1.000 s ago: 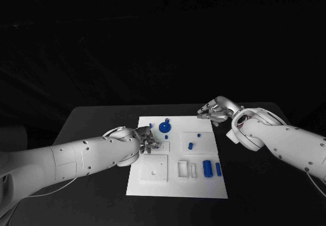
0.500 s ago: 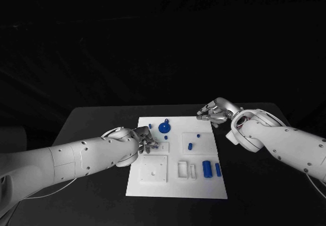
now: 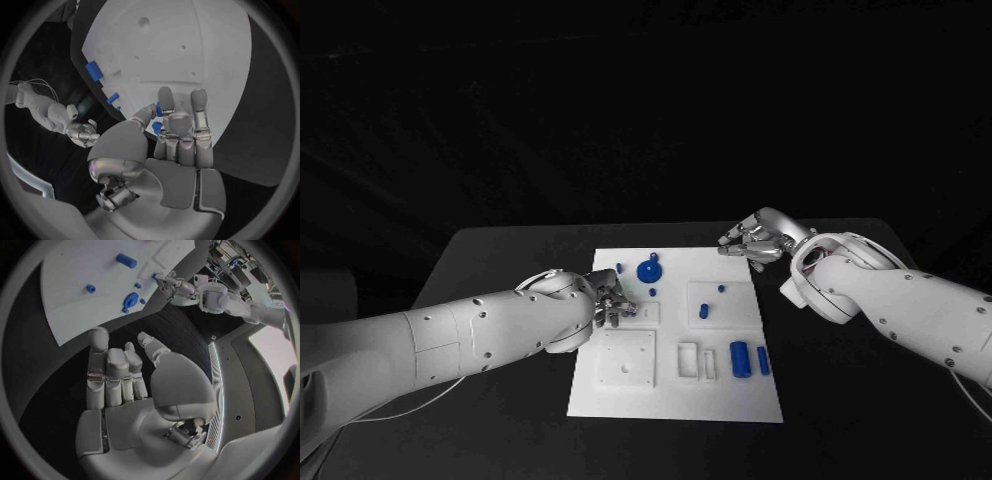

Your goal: Assemble the parts on the task board

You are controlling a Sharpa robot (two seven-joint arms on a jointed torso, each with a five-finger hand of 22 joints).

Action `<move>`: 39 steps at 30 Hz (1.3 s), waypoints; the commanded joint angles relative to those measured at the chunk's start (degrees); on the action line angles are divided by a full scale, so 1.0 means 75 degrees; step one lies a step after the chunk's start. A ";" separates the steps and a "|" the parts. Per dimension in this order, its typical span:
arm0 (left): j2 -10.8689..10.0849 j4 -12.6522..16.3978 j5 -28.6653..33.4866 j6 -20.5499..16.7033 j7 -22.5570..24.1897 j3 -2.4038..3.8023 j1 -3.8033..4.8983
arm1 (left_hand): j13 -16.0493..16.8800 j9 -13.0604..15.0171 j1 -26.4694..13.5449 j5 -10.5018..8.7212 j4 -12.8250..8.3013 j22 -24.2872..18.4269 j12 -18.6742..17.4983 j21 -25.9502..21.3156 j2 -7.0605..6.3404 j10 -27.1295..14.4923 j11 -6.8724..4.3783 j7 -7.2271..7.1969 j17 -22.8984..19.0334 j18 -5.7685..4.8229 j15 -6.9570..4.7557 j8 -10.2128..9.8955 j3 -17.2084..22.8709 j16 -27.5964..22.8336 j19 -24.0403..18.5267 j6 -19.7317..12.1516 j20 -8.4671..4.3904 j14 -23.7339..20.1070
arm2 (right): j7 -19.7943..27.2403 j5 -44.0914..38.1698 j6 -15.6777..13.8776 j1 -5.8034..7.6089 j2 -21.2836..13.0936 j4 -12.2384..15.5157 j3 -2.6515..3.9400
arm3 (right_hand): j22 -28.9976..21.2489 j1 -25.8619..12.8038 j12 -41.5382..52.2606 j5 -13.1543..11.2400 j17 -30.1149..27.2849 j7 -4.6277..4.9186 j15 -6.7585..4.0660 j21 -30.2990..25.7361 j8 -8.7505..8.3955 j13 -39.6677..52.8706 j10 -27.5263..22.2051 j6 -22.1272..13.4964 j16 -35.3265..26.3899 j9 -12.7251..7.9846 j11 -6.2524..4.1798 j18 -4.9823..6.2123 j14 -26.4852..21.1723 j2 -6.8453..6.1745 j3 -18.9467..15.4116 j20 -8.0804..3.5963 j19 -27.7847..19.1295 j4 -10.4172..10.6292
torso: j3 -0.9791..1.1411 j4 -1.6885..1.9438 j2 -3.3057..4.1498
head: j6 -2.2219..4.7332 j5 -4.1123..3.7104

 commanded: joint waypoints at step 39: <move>-0.0048 -0.0097 0.0461 0.0717 -0.0101 0.0100 -0.0017 | -0.0014 -0.0023 0.0127 -0.0014 -0.0094 0.0116 -0.0045 -0.0065 0.0087 0.0335 -0.0096 -0.0978 -0.0026 -0.0036 -0.0023 0.0020 0.0055 -0.0050 0.0042 0.1544 0.0007 -0.0013 | 0.0050 0.0026 0.0087 -0.0053 0.0041 -0.0067 0.0004 | -0.0029 -0.0041 -0.0028 0.0061 -0.0018 0.0004 -0.0011 -0.0046 0.0004 -0.0020 -0.0057 -0.0039 -0.0047 -0.0009 -0.0024 0.0088 -0.0027 -0.0035 0.0012 -0.0021 0.0334 0.0012 | 0.0003 -0.0004 0.0007 | -0.0052 -0.0077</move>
